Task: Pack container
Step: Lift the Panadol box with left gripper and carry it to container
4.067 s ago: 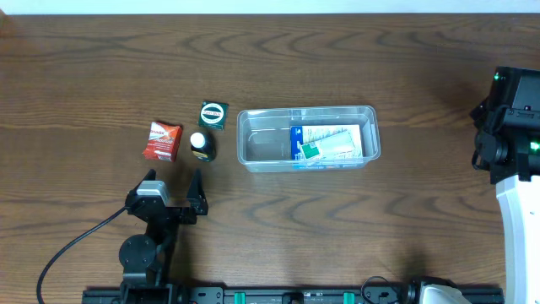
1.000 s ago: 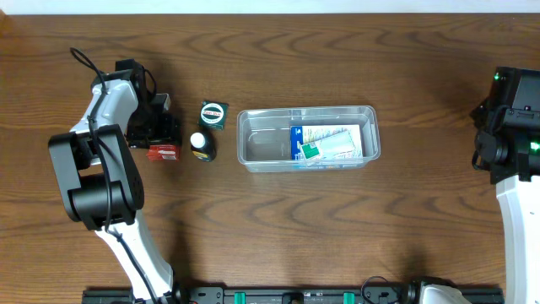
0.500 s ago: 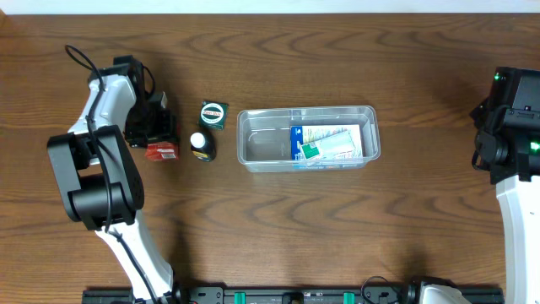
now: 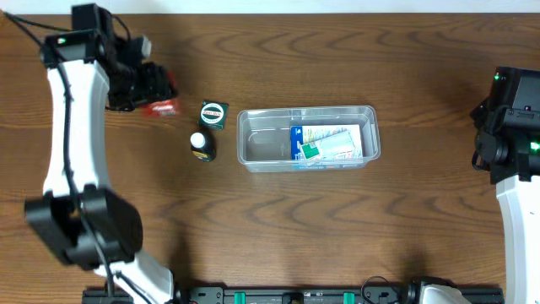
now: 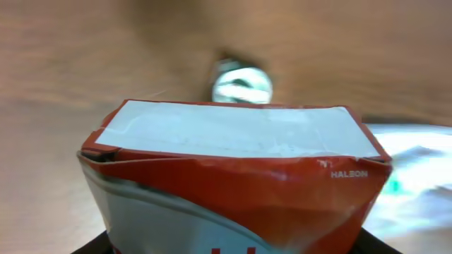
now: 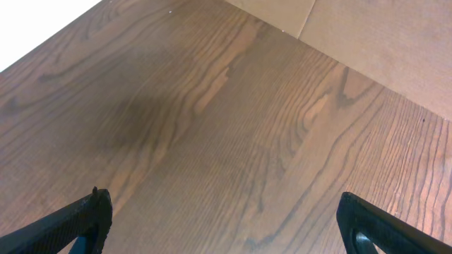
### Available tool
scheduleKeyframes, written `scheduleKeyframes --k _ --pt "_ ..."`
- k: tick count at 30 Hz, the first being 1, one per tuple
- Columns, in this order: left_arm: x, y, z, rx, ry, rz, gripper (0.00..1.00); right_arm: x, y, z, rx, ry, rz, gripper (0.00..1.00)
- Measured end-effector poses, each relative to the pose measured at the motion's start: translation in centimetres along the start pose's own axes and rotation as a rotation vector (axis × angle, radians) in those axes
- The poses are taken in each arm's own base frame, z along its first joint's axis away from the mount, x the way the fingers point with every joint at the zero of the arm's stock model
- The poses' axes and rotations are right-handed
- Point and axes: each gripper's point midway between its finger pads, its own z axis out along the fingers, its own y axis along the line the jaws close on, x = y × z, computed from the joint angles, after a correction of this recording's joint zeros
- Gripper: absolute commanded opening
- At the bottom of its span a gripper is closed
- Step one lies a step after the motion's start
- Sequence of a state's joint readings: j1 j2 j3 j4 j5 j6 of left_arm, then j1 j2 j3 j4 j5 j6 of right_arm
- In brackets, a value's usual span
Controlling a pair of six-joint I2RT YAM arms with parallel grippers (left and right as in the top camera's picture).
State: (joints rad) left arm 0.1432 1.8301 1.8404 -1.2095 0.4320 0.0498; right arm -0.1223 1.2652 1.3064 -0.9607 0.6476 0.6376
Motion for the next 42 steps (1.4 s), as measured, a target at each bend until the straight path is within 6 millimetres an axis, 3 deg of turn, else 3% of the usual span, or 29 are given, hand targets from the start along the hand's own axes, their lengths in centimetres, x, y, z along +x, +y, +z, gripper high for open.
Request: scheduleKeyframes --k 5,13,16,25,35,42 --pt "0.8 -6.8 -1.0 0.163 -0.017 0.1 0.61 0.0 0.0 0.0 0.0 0.0 0.0 0.99" --pt "3.7 -17.7 1.9 0.31 0.037 0.324 0.61 0.0 0.0 0.0 0.0 0.0 0.0 0.99" --pt "4.9 -20.2 3.1 0.309 0.061 0.354 0.61 0.0 0.0 0.0 0.0 0.0 0.0 0.99" --pt "7.9 -21.0 9.1 0.079 0.154 0.302 0.62 0.0 0.0 0.0 0.0 0.0 0.0 0.99" --pt "10.1 -18.6 16.5 -0.125 0.267 0.178 0.61 0.0 0.0 0.0 0.0 0.0 0.0 0.99" --pt "10.2 -18.1 17.6 -0.148 0.275 0.148 0.61 0.0 0.0 0.0 0.0 0.0 0.0 0.99"
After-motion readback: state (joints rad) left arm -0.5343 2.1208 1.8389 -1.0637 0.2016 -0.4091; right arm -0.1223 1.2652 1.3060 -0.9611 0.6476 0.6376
